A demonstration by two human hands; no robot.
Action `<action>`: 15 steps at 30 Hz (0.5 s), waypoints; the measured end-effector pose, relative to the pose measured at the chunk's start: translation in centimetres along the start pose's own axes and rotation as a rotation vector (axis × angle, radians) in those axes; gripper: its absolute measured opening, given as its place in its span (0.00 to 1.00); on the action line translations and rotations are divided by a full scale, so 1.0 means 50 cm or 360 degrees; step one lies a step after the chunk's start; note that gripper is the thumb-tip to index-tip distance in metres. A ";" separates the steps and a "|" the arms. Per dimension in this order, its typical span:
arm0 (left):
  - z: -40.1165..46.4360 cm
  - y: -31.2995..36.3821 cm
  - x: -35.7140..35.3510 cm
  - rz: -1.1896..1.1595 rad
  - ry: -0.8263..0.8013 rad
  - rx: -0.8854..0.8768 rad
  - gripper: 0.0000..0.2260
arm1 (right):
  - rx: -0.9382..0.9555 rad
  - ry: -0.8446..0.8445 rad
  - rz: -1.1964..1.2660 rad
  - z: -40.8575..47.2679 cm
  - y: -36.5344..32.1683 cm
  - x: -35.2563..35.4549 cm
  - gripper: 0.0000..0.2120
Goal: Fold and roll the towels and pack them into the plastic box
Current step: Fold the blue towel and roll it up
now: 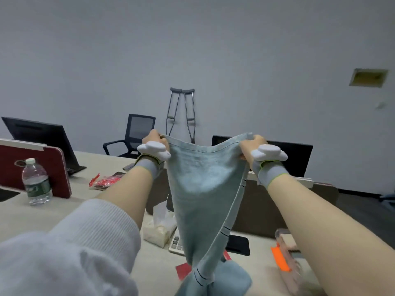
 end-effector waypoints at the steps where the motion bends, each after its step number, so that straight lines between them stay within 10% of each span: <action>1: 0.008 0.011 0.020 -0.0076 0.0146 -0.0006 0.13 | 0.0038 0.0098 -0.0082 -0.012 -0.015 0.023 0.22; 15: -0.025 0.183 0.295 -0.0250 0.0868 -0.0375 0.14 | 0.0507 0.0669 -0.0110 -0.106 -0.197 0.261 0.11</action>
Point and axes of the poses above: each hand's wrist, its own z-axis towards the middle knuckle, its own x-axis out of the back of the hand, y = z × x, the point moved 2 cm from there along z, towards the middle knuckle, and after that the axes turned 8 degrees about -x, right-handed, at the moved point
